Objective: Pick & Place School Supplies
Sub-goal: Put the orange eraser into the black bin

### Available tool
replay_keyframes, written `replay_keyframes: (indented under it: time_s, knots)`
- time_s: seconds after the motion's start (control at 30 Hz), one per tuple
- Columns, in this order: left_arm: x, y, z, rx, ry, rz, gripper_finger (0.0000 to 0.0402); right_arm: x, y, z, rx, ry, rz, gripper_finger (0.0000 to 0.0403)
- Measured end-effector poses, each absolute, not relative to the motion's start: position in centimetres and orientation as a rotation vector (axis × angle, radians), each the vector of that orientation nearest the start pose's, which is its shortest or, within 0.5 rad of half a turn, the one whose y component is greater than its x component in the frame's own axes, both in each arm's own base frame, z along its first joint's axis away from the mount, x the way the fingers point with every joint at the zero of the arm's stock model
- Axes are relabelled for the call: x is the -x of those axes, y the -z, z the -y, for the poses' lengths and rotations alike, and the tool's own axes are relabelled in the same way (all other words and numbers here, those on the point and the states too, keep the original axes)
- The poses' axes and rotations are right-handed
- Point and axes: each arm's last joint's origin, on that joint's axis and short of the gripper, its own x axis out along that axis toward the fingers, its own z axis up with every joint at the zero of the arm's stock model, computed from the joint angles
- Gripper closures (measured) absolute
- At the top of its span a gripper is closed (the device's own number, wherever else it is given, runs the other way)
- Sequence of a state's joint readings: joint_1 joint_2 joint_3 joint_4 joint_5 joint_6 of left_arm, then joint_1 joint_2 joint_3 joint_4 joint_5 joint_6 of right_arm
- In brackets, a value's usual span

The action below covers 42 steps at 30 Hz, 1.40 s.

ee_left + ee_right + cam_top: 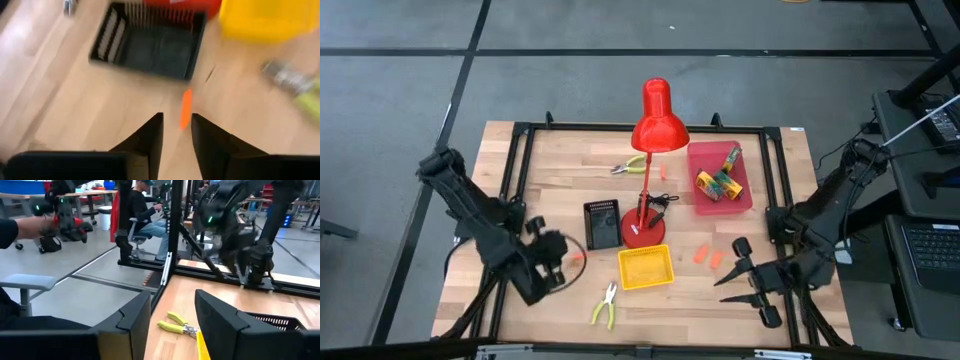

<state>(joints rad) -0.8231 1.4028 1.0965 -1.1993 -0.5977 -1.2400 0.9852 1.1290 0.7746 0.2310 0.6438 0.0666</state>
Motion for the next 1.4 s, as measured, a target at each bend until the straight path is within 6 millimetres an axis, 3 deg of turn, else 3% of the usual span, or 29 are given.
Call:
replay_keyframes:
  time_s: [0.17, 0.43, 0.87, 1.2, 1.4]
  knots:
    - [-17.0, -21.4, 17.2, 0.098, -0.597, -1.014, 0.0269, -14.0, -30.3, -20.4, 0.025, -0.317, -0.085, 0.0243]
    - [-17.7, -15.3, 18.3, 0.067, -0.610, -1.004, 0.0209, -12.8, -30.4, -20.9, 0.021, -0.296, -0.077, 0.0243]
    - [-18.8, -14.5, 17.7, 0.002, -0.623, -0.935, 0.0221, -12.1, -30.3, -21.2, 0.013, -0.274, -0.076, 0.0243]
    - [-18.8, -12.1, 16.4, 0.069, -0.603, -0.945, 0.0223, -11.9, -30.2, -21.3, 0.011, -0.267, -0.082, 0.0243]
    - [-18.9, -11.2, 15.9, 0.110, -0.577, -0.935, 0.0261, -11.9, -30.2, -21.3, 0.007, -0.265, -0.082, 0.0243]
